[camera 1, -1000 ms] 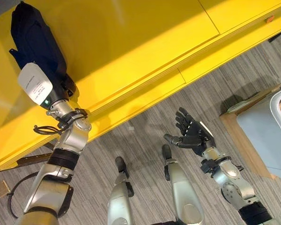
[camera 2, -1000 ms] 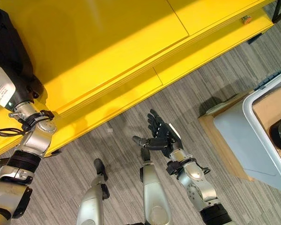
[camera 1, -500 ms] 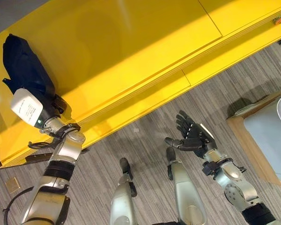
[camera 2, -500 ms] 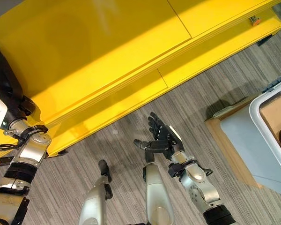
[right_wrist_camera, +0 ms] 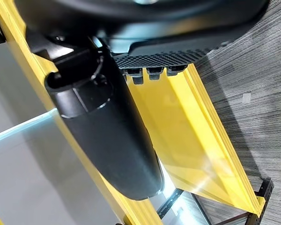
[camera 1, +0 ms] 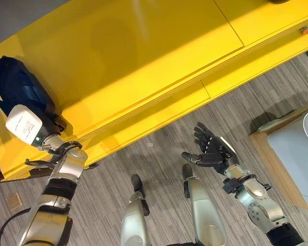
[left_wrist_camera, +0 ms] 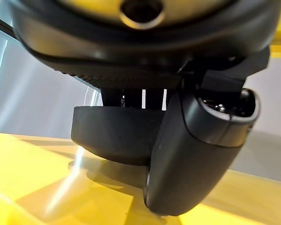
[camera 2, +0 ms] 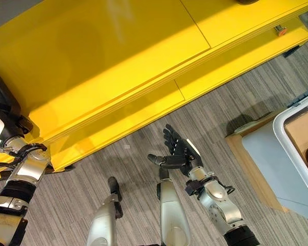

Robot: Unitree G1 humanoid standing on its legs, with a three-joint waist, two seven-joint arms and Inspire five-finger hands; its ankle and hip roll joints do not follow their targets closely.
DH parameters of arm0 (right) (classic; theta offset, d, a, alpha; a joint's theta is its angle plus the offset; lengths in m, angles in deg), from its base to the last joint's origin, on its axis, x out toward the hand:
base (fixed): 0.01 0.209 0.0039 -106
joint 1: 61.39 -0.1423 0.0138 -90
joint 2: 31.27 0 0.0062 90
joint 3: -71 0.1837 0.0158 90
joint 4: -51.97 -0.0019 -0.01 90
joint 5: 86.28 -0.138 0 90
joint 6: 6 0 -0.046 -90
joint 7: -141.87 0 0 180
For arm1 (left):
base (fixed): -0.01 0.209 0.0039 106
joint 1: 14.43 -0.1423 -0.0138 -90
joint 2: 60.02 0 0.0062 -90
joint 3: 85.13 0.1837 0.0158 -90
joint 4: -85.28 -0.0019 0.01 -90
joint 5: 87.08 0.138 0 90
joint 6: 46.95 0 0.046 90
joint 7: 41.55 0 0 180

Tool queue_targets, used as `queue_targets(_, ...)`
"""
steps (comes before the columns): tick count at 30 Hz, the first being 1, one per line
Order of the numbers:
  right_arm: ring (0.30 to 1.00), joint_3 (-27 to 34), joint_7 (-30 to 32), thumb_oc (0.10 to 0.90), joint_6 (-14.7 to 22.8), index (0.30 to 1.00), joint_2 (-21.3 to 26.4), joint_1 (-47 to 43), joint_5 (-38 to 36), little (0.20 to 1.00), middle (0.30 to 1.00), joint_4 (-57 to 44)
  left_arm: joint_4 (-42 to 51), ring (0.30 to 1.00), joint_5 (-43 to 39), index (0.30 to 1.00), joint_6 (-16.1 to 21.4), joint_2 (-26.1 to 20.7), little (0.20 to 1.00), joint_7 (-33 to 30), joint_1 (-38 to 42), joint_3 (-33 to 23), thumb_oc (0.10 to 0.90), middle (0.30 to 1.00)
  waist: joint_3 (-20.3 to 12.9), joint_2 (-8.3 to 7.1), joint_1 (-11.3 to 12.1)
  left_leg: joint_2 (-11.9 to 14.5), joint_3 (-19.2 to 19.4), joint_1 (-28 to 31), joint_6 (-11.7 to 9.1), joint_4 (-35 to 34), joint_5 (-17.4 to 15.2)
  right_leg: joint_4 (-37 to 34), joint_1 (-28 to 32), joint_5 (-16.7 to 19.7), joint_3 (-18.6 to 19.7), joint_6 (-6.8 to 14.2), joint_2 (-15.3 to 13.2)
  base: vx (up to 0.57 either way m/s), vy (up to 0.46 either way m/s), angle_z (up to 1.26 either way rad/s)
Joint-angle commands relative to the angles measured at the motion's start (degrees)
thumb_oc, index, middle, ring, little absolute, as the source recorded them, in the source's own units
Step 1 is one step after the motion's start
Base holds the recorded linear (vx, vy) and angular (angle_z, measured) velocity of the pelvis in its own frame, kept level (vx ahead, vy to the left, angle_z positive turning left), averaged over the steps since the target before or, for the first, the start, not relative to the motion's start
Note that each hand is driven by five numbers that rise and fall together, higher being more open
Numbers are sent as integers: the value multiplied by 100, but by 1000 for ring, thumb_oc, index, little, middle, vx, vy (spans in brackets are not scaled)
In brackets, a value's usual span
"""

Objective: Move parts from the plastic box to the shelf.

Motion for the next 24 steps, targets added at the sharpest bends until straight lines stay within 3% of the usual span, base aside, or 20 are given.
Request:
queue_targets(1, 1000, 11, -357, 900, 597, 1000, -291, -135, -254, 1000, 1000, -393, -88, 1000, 584, 1000, -142, -728, 1000, -86, 223, -85, 900, 1000, -382, -283, -94, -295, 304, -339, 259, 230, -121, -395, 527, -339, -448, -130, 93, 0, 0, 0)
queue_targets(13, 1000, -15, -305, 900, 568, 1000, -213, -129, -333, 1000, 1000, -479, -72, 1000, 1224, 1000, -536, -893, 1000, -12, 418, 96, 900, 1000, -360, -318, -116, -311, 311, -348, 263, 247, -122, -354, 513, -348, -446, -112, 65, 0, 0, 0)
queue_targets(24, 1000, 31, -342, 900, 465, 1000, -100, -124, -355, 1000, 1000, -491, -420, 1000, 1717, 1000, -828, -1285, 1000, 346, 648, 336, 900, 1000, -362, -237, -225, -343, 385, -307, 243, 182, -92, -380, 450, -293, -361, -84, 21, 0, 19, 0)
